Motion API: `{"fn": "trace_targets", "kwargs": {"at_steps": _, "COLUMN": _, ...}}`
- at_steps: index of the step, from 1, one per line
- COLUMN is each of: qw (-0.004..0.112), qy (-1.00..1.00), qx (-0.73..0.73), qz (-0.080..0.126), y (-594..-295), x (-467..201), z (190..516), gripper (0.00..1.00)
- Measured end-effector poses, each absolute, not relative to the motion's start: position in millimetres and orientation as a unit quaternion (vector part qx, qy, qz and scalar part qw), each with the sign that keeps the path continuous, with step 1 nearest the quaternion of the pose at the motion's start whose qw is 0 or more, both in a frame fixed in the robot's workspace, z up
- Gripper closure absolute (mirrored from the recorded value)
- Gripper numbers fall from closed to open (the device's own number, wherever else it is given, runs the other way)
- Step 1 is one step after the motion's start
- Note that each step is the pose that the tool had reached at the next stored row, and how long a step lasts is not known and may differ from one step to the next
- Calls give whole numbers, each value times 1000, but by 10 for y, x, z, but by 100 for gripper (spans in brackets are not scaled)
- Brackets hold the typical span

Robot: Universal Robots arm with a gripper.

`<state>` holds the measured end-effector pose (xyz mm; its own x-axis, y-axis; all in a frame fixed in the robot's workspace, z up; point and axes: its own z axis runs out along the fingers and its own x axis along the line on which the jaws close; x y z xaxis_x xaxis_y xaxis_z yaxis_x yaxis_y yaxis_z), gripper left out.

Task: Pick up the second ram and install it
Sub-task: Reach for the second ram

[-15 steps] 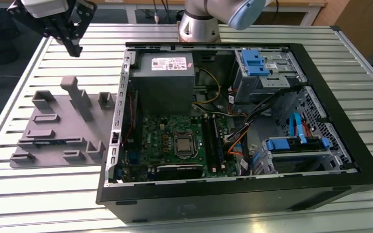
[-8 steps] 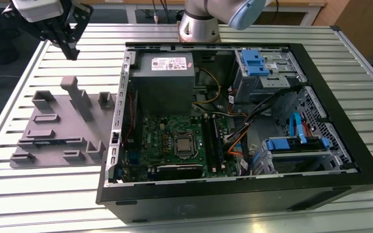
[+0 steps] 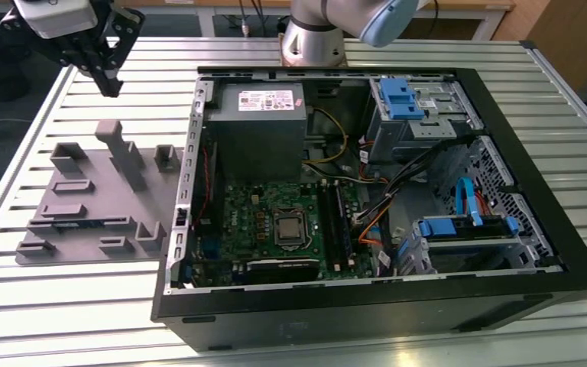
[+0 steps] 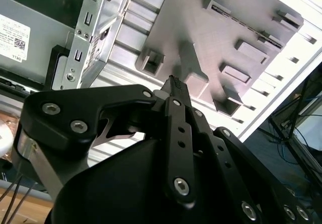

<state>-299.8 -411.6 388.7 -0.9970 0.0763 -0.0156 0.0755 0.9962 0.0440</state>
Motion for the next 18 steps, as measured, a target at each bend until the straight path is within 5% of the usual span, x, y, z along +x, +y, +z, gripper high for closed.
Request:
{"fn": "trace_targets", "kwargs": {"at_steps": 6, "qw": -4, "qy": 999, "qx": 38, "qz": 21, "y": -4118, "x": -2999, "z": 3876, "gripper": 89}}
{"fn": "trace_targets", "kwargs": {"at_steps": 18, "qw": -5, "qy": 1000, "qx": 17, "qz": 21, "y": -4134, "x": -3100, "z": 3872, "gripper": 89}}
